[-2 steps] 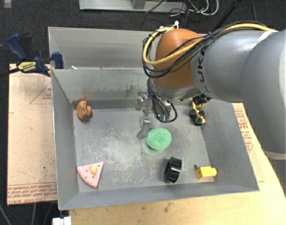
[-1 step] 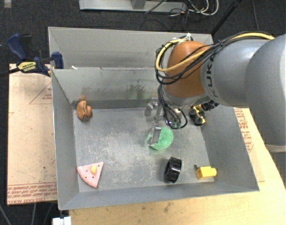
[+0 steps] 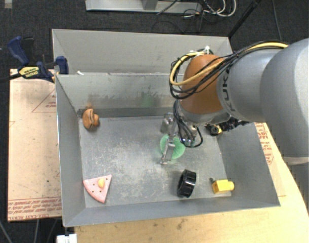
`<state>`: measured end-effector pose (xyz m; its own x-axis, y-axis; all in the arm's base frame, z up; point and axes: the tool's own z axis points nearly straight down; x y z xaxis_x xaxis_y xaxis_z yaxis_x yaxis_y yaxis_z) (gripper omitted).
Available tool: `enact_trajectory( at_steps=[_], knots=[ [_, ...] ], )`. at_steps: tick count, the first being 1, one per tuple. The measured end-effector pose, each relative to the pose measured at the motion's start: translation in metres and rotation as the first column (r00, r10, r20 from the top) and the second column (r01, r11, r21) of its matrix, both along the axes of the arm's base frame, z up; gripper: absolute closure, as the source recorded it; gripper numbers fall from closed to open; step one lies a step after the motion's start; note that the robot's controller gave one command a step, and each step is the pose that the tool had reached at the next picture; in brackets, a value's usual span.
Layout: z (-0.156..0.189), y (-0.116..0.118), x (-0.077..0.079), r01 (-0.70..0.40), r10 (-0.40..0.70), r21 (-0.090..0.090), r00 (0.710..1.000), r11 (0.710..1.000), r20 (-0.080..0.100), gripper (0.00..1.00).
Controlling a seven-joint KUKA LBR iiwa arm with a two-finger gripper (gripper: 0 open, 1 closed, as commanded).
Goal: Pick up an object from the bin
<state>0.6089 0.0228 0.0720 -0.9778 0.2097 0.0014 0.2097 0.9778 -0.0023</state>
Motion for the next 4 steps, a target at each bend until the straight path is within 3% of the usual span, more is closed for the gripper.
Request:
enact_trajectory(
  at_steps=[1,2,3,4],
  knots=[
    [0.011,-0.016,-0.021,-0.052,0.052,0.005,0.999,0.999,0.001,0.00],
    [0.004,-0.052,-0.010,-0.081,0.081,0.002,0.997,0.997,0.006,0.00],
    [0.012,-0.071,-0.005,-0.091,0.091,0.002,0.996,0.996,0.002,0.00],
    [0.007,-0.100,-0.044,-0.131,0.131,0.003,0.991,0.991,0.003,1.00]
  ],
)
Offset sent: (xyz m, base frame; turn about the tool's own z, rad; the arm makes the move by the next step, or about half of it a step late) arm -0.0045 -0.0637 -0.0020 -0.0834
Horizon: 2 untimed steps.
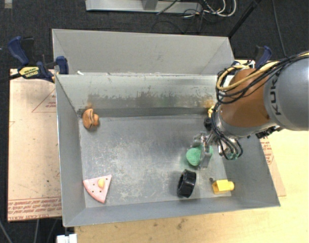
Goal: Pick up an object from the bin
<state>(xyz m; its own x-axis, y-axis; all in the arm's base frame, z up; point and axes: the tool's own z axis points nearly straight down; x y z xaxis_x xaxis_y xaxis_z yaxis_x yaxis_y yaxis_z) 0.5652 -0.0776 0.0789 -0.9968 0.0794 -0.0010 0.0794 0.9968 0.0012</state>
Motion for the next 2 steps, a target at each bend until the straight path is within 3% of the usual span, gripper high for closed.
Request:
enact_trajectory(
  at_steps=[1,2],
  knots=[
    [0.000,0.000,0.000,0.000,0.000,0.000,1.000,1.000,0.000,1.00],
    [0.053,0.026,-0.008,-0.023,0.023,0.000,1.000,1.000,-0.006,1.00]
  ],
)
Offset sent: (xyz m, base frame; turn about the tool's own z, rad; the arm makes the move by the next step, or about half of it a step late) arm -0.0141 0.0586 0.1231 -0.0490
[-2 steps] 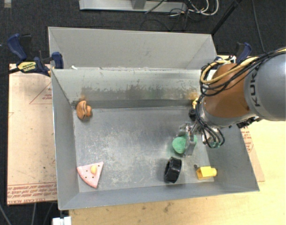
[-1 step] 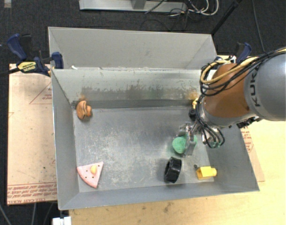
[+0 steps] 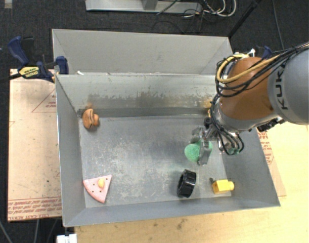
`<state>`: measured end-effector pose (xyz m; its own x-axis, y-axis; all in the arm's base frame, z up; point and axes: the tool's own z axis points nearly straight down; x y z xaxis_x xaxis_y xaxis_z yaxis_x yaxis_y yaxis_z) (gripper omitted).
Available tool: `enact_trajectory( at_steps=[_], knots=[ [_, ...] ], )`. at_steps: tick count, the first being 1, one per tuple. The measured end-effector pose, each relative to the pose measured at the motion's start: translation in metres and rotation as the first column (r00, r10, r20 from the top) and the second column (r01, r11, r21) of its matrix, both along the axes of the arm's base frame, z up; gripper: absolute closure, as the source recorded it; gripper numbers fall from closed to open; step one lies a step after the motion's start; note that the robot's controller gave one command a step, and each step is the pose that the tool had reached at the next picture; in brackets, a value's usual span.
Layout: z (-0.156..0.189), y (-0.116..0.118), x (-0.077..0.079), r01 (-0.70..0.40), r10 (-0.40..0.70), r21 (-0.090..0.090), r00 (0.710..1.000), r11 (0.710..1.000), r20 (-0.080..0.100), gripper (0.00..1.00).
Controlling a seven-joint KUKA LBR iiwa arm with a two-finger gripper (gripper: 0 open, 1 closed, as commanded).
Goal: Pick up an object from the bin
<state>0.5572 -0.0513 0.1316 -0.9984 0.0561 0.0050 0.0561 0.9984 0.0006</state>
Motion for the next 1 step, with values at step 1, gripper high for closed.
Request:
enact_trajectory(
  at_steps=[1],
  knots=[
    [0.0079,-0.0190,-0.0096,-0.057,0.057,-0.002,0.998,0.998,0.021,1.00]
  ],
)
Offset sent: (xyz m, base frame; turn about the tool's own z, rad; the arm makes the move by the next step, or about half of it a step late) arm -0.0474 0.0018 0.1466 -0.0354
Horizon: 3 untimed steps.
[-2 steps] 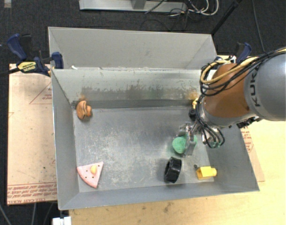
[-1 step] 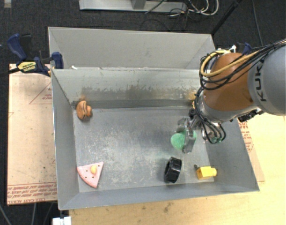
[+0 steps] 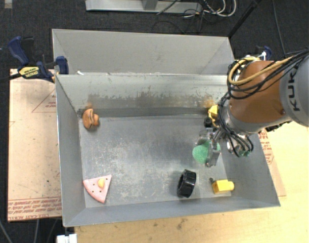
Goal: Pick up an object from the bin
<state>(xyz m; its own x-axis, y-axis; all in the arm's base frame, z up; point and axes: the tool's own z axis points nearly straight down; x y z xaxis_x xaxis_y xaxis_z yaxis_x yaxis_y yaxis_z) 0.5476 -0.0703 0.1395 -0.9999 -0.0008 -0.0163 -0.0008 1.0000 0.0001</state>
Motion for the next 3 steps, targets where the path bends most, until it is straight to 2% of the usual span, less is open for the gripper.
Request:
enact_trajectory(
  at_steps=[1,2,3],
  knots=[
    [0.011,-0.002,-0.020,-0.002,0.002,0.002,1.000,1.000,-0.028,1.00],
    [-0.002,0.042,0.009,-0.028,0.028,-0.001,1.000,1.000,-0.001,1.00],
    [0.013,0.035,0.002,-0.037,0.037,0.004,0.999,0.999,-0.026,1.00]
  ],
)
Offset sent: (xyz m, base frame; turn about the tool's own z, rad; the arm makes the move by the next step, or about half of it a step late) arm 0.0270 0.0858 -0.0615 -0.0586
